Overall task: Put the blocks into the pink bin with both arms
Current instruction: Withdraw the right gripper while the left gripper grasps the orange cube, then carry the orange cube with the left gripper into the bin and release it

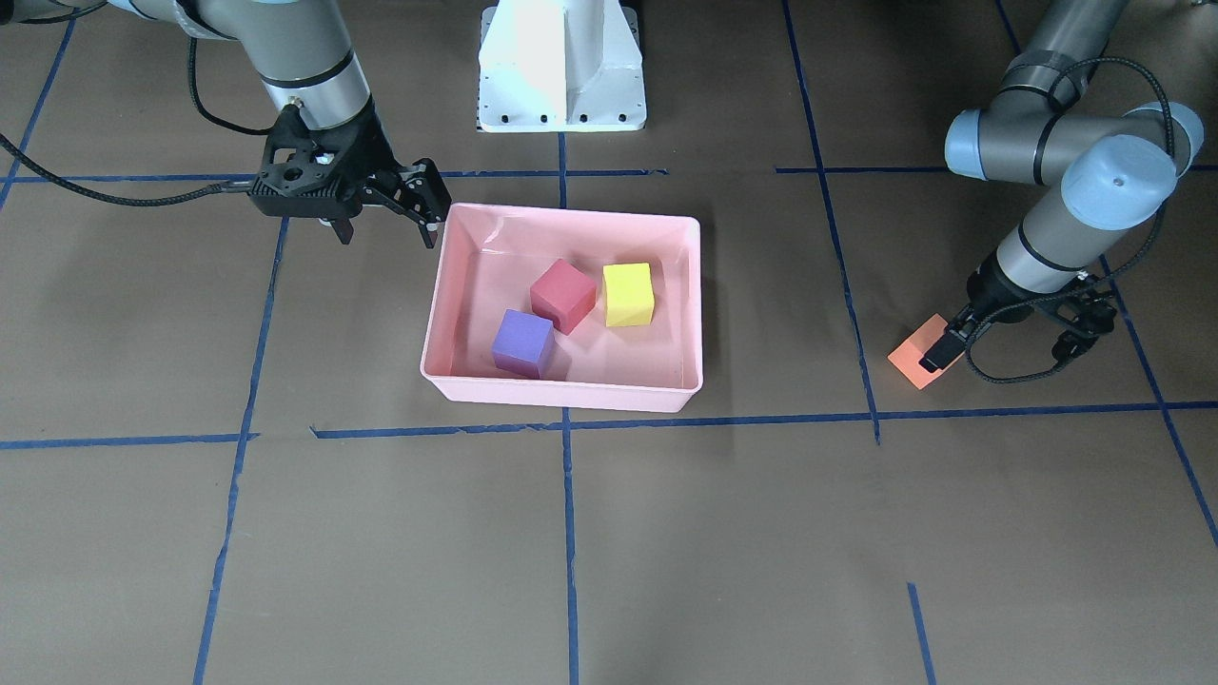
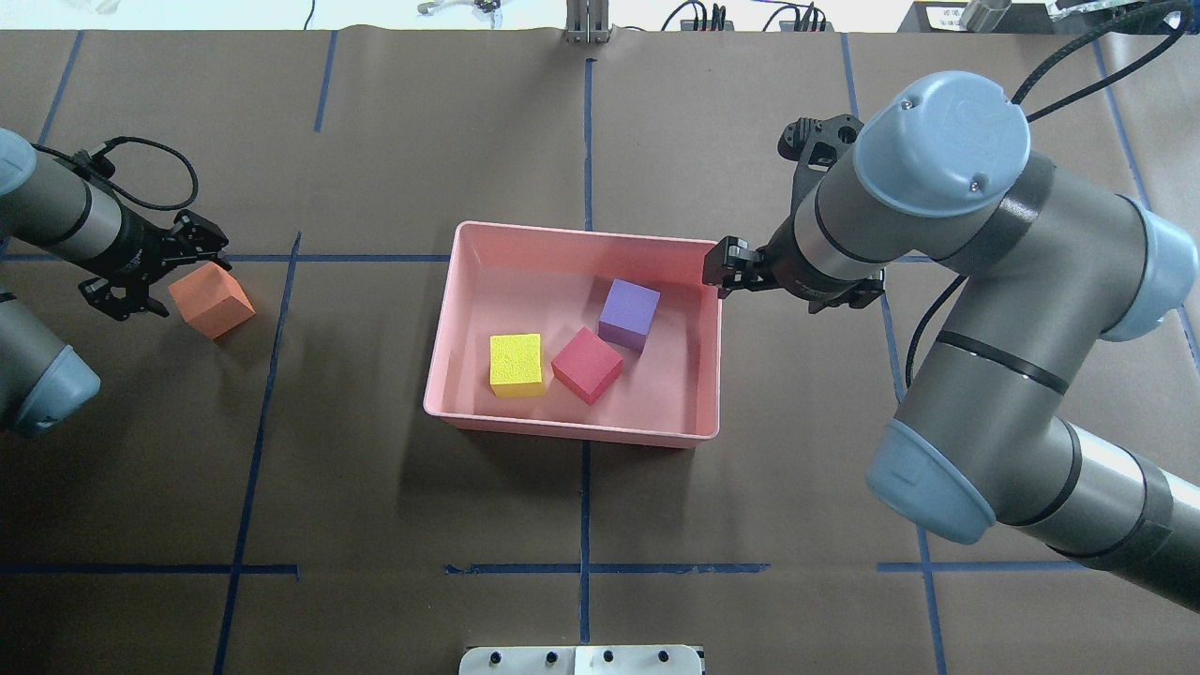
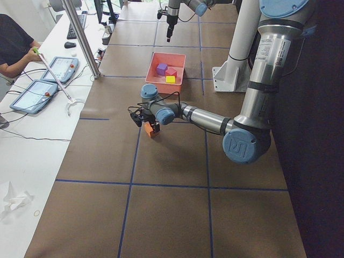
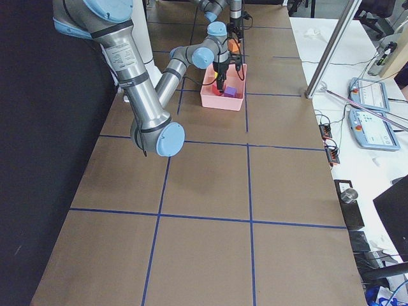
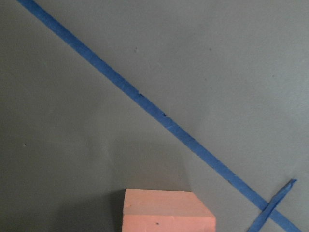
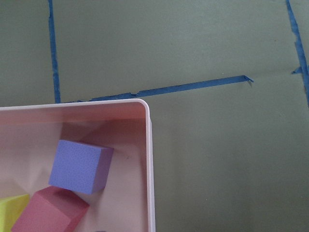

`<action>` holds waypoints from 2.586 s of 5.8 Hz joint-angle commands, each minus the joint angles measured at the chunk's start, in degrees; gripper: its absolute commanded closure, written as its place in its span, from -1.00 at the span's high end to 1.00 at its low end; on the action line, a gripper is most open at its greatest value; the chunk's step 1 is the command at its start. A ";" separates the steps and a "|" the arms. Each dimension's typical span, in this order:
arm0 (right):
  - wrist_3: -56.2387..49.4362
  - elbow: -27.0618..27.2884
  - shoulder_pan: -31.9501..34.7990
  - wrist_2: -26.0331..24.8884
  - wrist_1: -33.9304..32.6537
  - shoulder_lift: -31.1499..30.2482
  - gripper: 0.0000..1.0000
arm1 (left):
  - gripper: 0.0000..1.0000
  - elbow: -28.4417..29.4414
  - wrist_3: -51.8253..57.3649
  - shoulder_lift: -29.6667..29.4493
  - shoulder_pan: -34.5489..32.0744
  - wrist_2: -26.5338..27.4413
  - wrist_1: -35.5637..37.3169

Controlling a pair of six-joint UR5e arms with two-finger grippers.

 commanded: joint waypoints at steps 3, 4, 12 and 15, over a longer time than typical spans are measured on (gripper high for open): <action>-0.01 0.98 1.05 -0.02 -0.44 -0.65 1.00 | -0.83 0.04 0.54 -0.18 1.41 -0.29 0.06; -0.01 1.76 1.31 -0.19 -0.44 -0.92 1.00 | -0.99 -3.71 0.28 -0.18 1.32 -1.25 0.41; -5.54 8.18 4.56 1.56 -0.27 -8.74 1.00 | -0.91 -3.07 -12.03 -27.16 18.89 13.48 1.29; -5.81 6.17 4.30 1.04 0.17 -8.65 1.00 | -0.49 0.56 -8.78 -28.66 19.08 14.91 1.29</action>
